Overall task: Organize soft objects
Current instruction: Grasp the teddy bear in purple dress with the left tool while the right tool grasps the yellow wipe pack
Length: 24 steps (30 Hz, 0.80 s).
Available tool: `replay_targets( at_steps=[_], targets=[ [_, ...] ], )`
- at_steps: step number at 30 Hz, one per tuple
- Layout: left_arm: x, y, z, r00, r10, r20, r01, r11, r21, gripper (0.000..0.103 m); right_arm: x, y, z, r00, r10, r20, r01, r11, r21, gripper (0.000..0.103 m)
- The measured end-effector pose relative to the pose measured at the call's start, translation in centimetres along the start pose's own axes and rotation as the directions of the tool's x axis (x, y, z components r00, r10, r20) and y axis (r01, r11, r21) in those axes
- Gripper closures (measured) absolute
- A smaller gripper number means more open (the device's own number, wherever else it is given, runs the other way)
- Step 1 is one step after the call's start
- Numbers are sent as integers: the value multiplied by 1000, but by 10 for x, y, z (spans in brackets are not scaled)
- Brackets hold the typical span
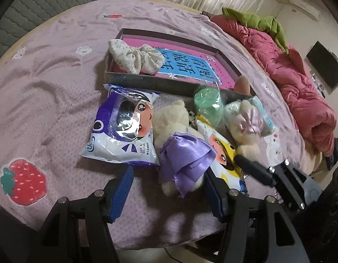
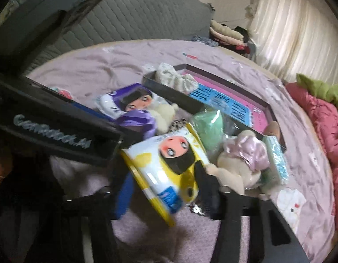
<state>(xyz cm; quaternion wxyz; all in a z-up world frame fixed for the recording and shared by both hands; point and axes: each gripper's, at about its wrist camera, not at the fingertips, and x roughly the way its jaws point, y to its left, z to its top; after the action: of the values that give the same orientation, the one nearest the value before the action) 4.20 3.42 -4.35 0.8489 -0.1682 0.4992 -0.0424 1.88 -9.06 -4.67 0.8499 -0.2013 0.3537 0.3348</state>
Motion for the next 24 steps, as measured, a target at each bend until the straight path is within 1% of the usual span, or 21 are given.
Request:
replay_targets(
  at_steps=[3, 4, 7, 11, 12, 14, 18, 20, 24],
  targets=[
    [-2, 2, 0, 1000, -26, 0, 26, 1000, -18, 42, -4, -5, 3, 1000, 9, 0, -9, 1000, 12, 62],
    [-2, 2, 0, 1000, -20, -3, 20, 1000, -18, 42, -7, -8, 3, 1000, 13, 9, -13, 1000, 26, 66],
    [-3, 3, -2, 999, -43, -22, 42, 999, -25, 42, -23, -12, 3, 999, 23, 45, -26, 997, 77, 69],
    [1, -7, -4, 997, -71, -44, 71, 997, 4, 44, -23, -24, 8, 998, 32, 54, -38, 994, 107, 69],
    [1, -10, -5, 994, -92, -52, 92, 996, -6, 44, -21, -26, 9, 998, 37, 54, -42, 994, 101, 70],
    [2, -11, -5, 993, -112, -45, 111, 994, -8, 44, -18, -27, 12, 997, 51, 52, -56, 994, 97, 70],
    [5, -9, -4, 995, -97, -36, 97, 995, -9, 44, -20, -35, 12, 993, 111, 36, -114, 987, 116, 69],
    [8, -9, -4, 996, -80, -43, 80, 997, -3, 45, -22, -38, 11, 992, 123, 36, -127, 985, 117, 69],
    [13, -7, 0, 996, -70, -49, 69, 998, -8, 47, -25, -47, 10, 990, 135, 44, -140, 980, 143, 69]
  ],
)
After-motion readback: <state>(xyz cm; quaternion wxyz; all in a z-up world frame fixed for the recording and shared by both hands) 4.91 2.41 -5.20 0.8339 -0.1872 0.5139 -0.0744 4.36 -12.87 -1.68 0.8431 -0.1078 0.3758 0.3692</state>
